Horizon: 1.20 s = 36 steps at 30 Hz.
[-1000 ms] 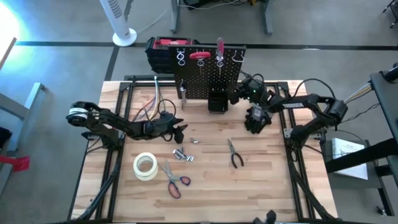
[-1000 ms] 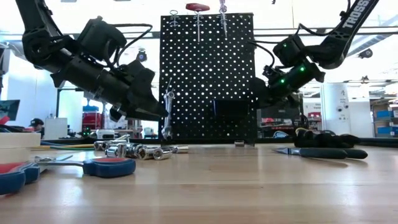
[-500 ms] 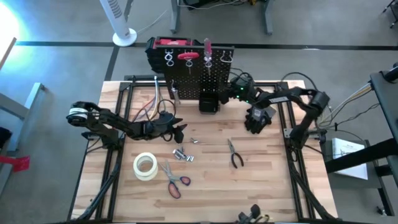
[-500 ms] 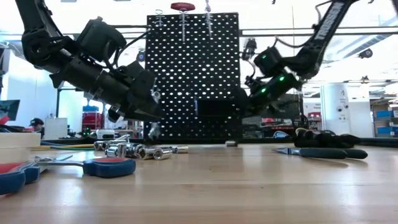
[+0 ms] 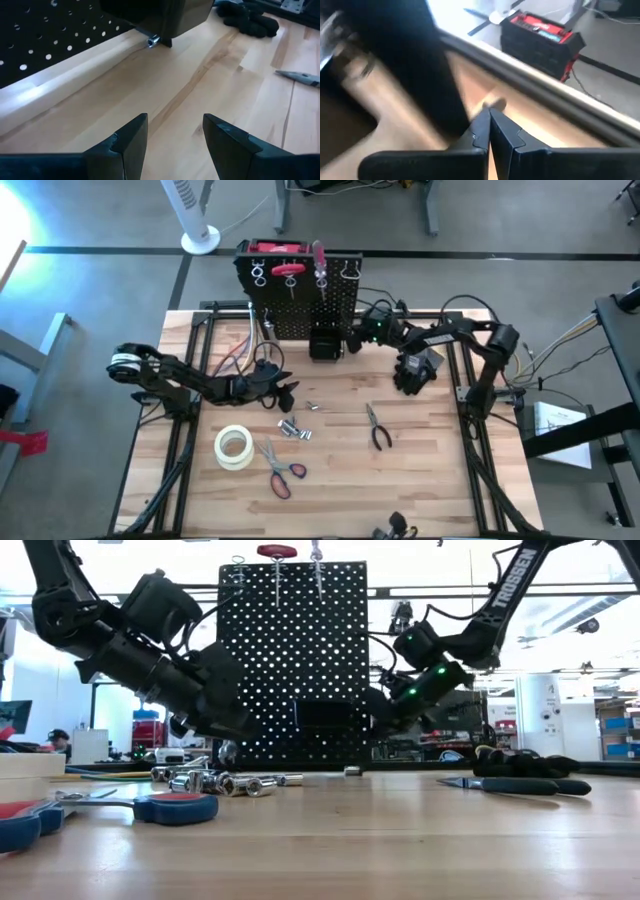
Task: Hang tools onto peg board
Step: Adjust the peg board
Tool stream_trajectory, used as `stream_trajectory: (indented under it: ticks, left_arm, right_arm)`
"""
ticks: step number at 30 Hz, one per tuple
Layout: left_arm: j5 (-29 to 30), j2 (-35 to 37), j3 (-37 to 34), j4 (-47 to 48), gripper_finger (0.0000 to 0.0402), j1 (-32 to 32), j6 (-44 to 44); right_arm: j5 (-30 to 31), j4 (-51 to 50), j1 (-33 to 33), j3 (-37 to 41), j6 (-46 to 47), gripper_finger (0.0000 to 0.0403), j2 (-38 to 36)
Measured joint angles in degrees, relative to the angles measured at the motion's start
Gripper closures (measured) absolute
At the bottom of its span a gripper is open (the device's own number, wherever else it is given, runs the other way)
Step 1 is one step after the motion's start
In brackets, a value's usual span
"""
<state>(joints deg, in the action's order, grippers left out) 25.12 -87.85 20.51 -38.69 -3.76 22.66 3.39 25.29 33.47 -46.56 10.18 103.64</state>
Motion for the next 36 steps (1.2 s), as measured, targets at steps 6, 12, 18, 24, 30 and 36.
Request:
stream_trajectory:
  ticks: [6, 12, 18, 24, 30, 36]
  left_arm:
    - [1.20, -0.02, -1.58, -0.75, 0.0219, 0.14, 0.62]
    - [2.43, -0.02, -2.05, -1.85, 0.0219, 0.26, 0.85]
    - [2.42, -0.02, -2.08, -1.85, 0.0219, 0.34, 0.45]
    - [1.85, -0.02, -2.33, -1.39, 0.0219, 0.53, 1.56]
    - [1.77, -0.02, -2.36, -0.88, 0.0219, 1.34, 1.87]
    - [2.83, -0.02, -2.38, -0.98, 0.0219, 1.35, 1.87]
  right_arm:
    - [-4.12, -0.01, -5.12, 5.17, -10.36, 0.0399, -2.47]
    - [-1.07, -0.32, -8.18, 6.72, -13.27, 0.0350, -1.22]
    - [3.95, 2.62, -8.17, 6.77, -13.47, 0.0297, -1.05]
    - [3.40, 2.89, -7.70, 6.78, -9.38, 0.0291, -1.47]
    - [-4.45, -5.71, -9.98, 7.52, -7.65, 0.0312, -1.91]
    - [-12.26, 0.88, -12.79, 7.87, -7.89, 0.0342, -1.56]
